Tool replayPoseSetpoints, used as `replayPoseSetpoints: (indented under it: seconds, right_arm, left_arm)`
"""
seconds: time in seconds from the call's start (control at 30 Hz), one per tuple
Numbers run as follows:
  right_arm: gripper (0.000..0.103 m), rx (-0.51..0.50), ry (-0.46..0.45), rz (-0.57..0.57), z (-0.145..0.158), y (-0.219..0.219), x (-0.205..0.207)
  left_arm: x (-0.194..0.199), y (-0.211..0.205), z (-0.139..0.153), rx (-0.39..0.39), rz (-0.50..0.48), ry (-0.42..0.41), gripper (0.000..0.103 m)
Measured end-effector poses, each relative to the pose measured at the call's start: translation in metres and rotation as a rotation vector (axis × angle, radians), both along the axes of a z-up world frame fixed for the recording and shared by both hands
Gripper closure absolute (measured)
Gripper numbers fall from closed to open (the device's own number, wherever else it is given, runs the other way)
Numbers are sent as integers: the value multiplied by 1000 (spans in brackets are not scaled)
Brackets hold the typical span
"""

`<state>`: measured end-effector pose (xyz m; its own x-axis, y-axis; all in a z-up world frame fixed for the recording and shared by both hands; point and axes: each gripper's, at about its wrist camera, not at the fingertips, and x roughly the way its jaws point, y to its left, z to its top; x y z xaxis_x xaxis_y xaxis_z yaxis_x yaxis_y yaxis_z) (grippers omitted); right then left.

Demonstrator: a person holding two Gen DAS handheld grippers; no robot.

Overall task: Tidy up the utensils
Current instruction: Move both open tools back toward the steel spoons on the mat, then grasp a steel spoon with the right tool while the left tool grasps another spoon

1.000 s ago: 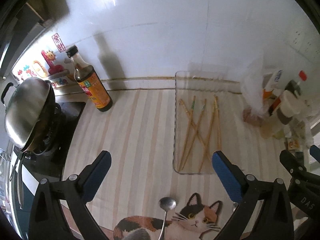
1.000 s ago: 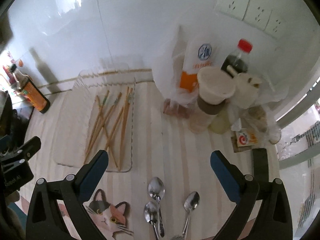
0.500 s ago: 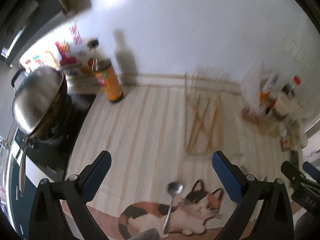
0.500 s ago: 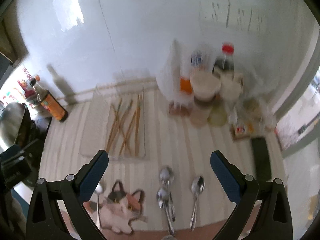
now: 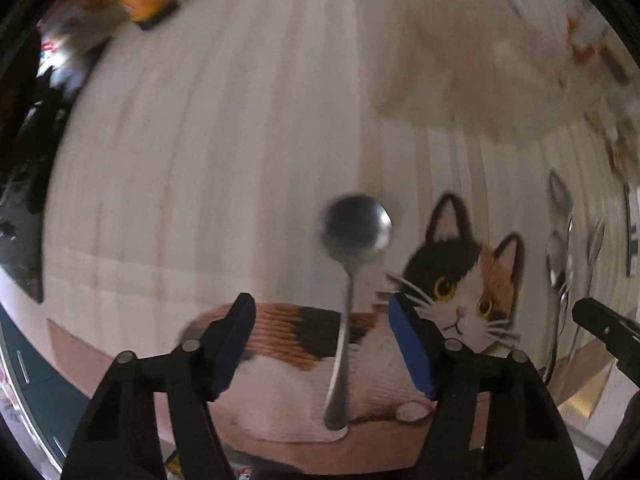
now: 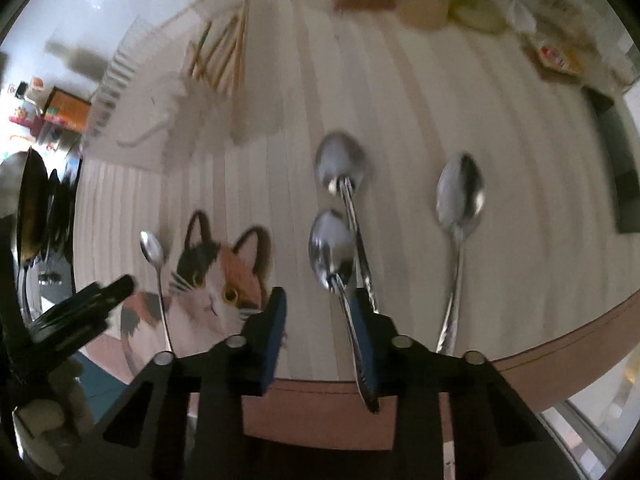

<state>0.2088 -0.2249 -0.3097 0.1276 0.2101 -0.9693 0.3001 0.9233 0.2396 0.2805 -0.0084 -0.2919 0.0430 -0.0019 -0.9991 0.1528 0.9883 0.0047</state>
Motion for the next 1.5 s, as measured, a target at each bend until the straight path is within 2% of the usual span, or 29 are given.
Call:
replayPoseSetpoints:
  seconds: [0.03, 0.13, 0.2, 0.27, 0.33, 0.43, 0.5, 0.7, 0.8, 0.83, 0.9, 1.0, 1.23, 1.27, 1.33, 1.37, 1.43, 1.47, 1.5]
  right_arm:
    - [71, -2, 6, 7, -3, 2, 0]
    - [72, -24, 31, 33, -13, 8, -1]
    - [72, -59, 47, 49, -19, 13, -2]
    - [77, -83, 63, 66, -26, 19, -3]
    - [89, -146, 57, 83, -27, 25, -4]
    - [102, -183, 56, 70, -28, 27, -6]
    - [103, -157, 51, 68, -28, 27, -7]
    - [103, 40, 19, 27, -24, 28, -17]
    - [102, 66, -12, -7, -22, 23, -19]
    - [98, 66, -2, -10, -21, 15, -15]
    - [90, 34, 6, -28, -26, 1, -13]
    - [90, -21, 5, -27, -30, -1, -2]
    - [85, -106, 21, 47, -41, 16, 0]
    - [85, -132, 22, 67, -41, 22, 1]
    - [96, -129, 19, 90, -43, 32, 3]
    - [97, -133, 16, 100, -43, 39, 4]
    - [97, -128, 13, 112, -44, 48, 5]
    - [97, -133, 15, 104, -45, 50, 5]
    - [97, -138, 15, 97, -45, 52, 6]
  left_arm:
    - [-1, -3, -6, 11, -6, 10, 46]
    - [1, -8, -10, 4, -4, -3, 67]
    - [1, -10, -9, 1, -8, -9, 93]
    - [1, -9, -9, -6, -2, -6, 100]
    - [3, -3, -8, -30, 21, 0, 101]
    - [7, 6, -8, -56, 44, 10, 103]
    - [5, 12, -6, -70, 59, 16, 103]
    - [-4, 35, -5, -85, 99, 27, 103]
    - [-7, 44, -9, -96, 117, 37, 103]
    - [-7, 47, -11, -111, 128, 46, 103]
    - [-13, 58, -11, -126, 148, 48, 102]
    - [-16, 68, -12, -144, 168, 47, 98]
    - [-19, 89, -12, -155, 172, 35, 98]
    - [-19, 90, -13, -157, 172, 35, 97]
    - [-21, 92, -12, -172, 171, 36, 93]
    - [-23, 88, -13, -182, 169, 37, 87]
    - [-22, 87, -10, -184, 167, 31, 66]
    - [-21, 85, -8, -178, 160, 20, 43]
    - [-20, 81, -6, -167, 149, 2, 33]
